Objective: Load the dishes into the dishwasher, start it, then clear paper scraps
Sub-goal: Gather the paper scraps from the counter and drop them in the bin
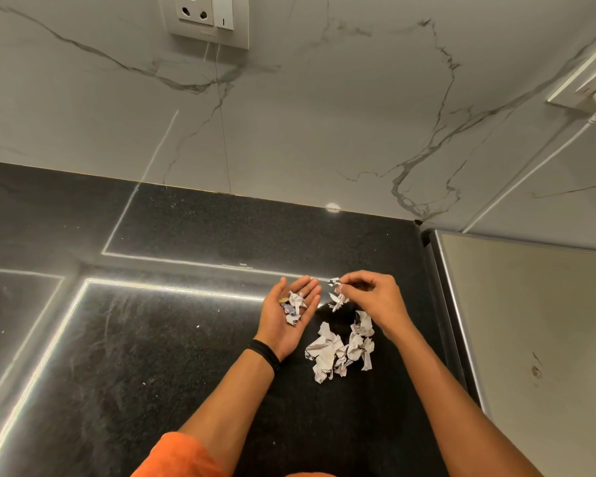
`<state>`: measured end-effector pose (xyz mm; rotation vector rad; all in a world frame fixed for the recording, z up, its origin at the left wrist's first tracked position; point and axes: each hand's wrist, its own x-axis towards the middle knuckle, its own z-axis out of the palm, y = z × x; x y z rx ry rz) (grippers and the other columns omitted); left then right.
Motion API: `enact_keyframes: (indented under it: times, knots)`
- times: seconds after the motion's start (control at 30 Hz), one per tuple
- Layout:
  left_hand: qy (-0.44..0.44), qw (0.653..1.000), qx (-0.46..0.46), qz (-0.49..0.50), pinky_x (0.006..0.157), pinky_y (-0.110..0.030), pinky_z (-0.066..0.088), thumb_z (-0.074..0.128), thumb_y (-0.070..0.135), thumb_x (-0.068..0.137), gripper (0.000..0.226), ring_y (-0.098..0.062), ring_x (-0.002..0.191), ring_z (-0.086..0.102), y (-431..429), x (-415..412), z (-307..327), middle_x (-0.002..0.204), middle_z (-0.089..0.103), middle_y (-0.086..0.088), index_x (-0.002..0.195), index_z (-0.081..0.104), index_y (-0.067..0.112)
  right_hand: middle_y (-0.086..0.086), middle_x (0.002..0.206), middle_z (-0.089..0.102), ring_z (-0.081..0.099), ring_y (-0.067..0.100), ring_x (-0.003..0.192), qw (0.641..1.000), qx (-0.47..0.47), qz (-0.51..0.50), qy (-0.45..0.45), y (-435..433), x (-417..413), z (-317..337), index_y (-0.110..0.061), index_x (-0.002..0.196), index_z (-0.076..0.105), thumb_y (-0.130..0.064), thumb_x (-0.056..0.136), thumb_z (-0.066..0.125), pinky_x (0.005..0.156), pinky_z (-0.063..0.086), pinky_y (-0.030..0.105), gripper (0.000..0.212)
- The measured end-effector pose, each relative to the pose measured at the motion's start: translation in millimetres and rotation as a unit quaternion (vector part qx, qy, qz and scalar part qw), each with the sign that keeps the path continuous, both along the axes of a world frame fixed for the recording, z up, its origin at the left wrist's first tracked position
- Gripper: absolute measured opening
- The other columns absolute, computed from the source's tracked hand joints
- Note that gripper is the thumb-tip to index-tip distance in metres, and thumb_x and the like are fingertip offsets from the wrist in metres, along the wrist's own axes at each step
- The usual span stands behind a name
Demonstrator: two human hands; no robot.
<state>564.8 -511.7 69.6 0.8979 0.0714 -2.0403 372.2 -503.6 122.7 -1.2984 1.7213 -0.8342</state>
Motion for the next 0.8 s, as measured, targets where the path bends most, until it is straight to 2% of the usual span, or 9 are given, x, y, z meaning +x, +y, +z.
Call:
enact_keyframes:
  times: [0.13,0.23,0.3,0.37,0.47,0.53,0.6,0.7,0.8]
  knots:
    - [0.008,0.999,-0.018,-0.047,0.103,-0.04,0.051,0.048,0.037,0.105,0.045,-0.03,0.121,0.065,3,-12,10,0.132,0.066,-0.021,0.126,0.066,0.001,-0.006,0.094,0.077,0.072,0.008,0.092,0.999,0.008,0.041,-0.028,-7,19,12,-0.023,0.095,0.08,-0.014,0.084,0.081,0.088,0.059,0.032,0.015]
    - [0.032,0.998,-0.025,-0.053,0.101,-0.04,0.052,0.044,0.038,0.106,0.048,-0.028,0.115,0.069,3,-15,16,0.132,0.066,-0.021,0.129,0.064,0.0,-0.013,0.093,0.075,0.069,-0.002,0.091,0.993,0.013,0.095,0.064,-12,35,14,-0.029,0.101,0.08,-0.02,0.088,0.077,0.086,0.057,0.023,0.015]
    - [0.042,0.998,-0.018,-0.043,0.101,-0.041,0.052,0.045,0.037,0.106,0.046,-0.028,0.115,0.069,3,-13,16,0.131,0.066,-0.021,0.125,0.066,0.001,-0.017,0.095,0.074,0.067,-0.005,0.093,0.989,-0.003,0.114,0.093,-14,40,15,-0.031,0.103,0.08,-0.024,0.092,0.073,0.086,0.055,0.019,0.015]
    - [0.05,0.998,-0.006,-0.027,0.105,-0.041,0.05,0.048,0.034,0.105,0.042,-0.03,0.119,0.067,2,-9,14,0.133,0.065,-0.021,0.122,0.068,0.001,-0.02,0.097,0.074,0.066,-0.006,0.096,0.991,-0.032,0.094,0.09,-15,39,17,-0.032,0.103,0.079,-0.023,0.094,0.07,0.087,0.053,0.018,0.016]
    - [0.057,0.998,0.01,0.007,0.11,-0.043,0.046,0.051,0.032,0.103,0.041,-0.034,0.126,0.062,-2,2,10,0.135,0.064,-0.022,0.13,0.063,0.002,-0.018,0.105,0.073,0.065,-0.003,0.098,0.987,-0.061,0.053,0.136,-18,27,11,-0.029,0.11,0.077,-0.019,0.096,0.068,0.089,0.053,0.02,0.019]
    - [0.057,0.998,0.017,0.033,0.11,-0.044,0.046,0.051,0.031,0.103,0.04,-0.035,0.128,0.061,-5,10,7,0.134,0.065,-0.022,0.128,0.063,0.002,-0.012,0.113,0.071,0.064,-0.001,0.102,0.976,-0.022,0.079,0.201,-15,18,-2,-0.027,0.116,0.074,-0.017,0.095,0.07,0.094,0.052,0.022,0.024]
    - [0.059,0.997,0.02,0.054,0.11,-0.045,0.046,0.051,0.03,0.103,0.04,-0.036,0.128,0.06,-8,18,5,0.133,0.065,-0.022,0.127,0.064,0.001,-0.008,0.116,0.069,0.064,0.005,0.105,0.952,0.018,0.156,0.263,-6,15,-18,-0.027,0.121,0.072,-0.019,0.094,0.071,0.098,0.053,0.028,0.029]
    - [0.059,0.996,0.015,0.069,0.107,-0.045,0.049,0.05,0.032,0.104,0.041,-0.036,0.128,0.06,-10,27,3,0.131,0.066,-0.022,0.127,0.063,0.001,-0.007,0.111,0.067,0.061,0.012,0.106,0.917,-0.023,0.22,0.331,6,20,-35,-0.026,0.118,0.074,-0.019,0.095,0.068,0.098,0.048,0.031,0.025]
    - [0.056,0.995,0.007,0.081,0.099,-0.045,0.055,0.049,0.032,0.104,0.04,-0.035,0.125,0.062,-11,31,3,0.13,0.067,-0.022,0.125,0.064,0.001,-0.007,0.107,0.071,0.064,0.011,0.101,0.918,-0.057,0.212,0.331,9,24,-39,-0.022,0.111,0.076,-0.012,0.096,0.065,0.096,0.049,0.028,0.021]
